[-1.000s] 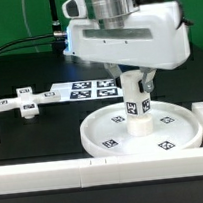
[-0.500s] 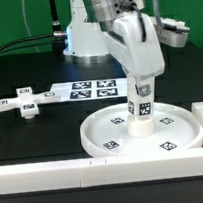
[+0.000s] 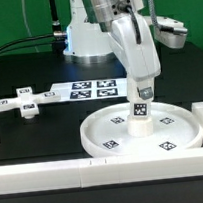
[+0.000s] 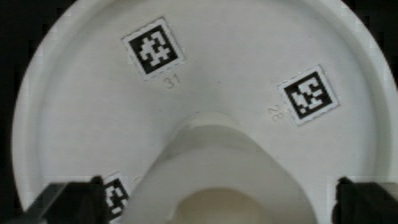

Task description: Assemble round table

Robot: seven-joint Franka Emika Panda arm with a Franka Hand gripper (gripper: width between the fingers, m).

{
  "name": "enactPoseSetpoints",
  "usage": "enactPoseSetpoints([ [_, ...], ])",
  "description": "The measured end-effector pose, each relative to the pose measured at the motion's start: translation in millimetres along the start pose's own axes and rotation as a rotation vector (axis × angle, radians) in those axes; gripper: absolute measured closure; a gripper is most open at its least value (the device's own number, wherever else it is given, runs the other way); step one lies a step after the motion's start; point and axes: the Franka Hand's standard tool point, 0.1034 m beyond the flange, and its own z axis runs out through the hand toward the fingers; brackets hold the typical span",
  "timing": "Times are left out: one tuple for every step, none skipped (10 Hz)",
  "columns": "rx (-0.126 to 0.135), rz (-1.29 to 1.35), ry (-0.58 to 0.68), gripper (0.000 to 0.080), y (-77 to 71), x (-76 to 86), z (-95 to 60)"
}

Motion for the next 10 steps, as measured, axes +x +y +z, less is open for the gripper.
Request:
enactPoseSetpoints([
  [0.000, -0.084, 0.000, 0.0154, 0.0, -0.2, 0.0],
  [0.000, -0.179, 0.000, 0.0151, 0.0, -0.1, 0.0],
  [0.000, -0.257, 0.000, 0.0151, 0.0, -0.1, 0.0],
  [-0.008, -0.344, 0.002, 0.0151, 0.4, -0.6, 0.1],
  [-0.030, -0.466, 0.018, 0.0151, 0.0, -1.9, -0.3],
  [-0.042, -0.588, 0.030, 0.0151, -0.4, -2.5, -0.4],
  [-0.059, -0.703, 0.045, 0.0151, -2.0, -4.9, -0.8],
  [-0.075, -0.818, 0.056, 0.0151, -2.9, -9.0, -0.5],
  [-0.077, -0.882, 0.053, 0.0151, -2.3, -7.9, -0.1],
  [-0.080, -0.948, 0.051, 0.0151, -2.2, -7.3, -0.2],
])
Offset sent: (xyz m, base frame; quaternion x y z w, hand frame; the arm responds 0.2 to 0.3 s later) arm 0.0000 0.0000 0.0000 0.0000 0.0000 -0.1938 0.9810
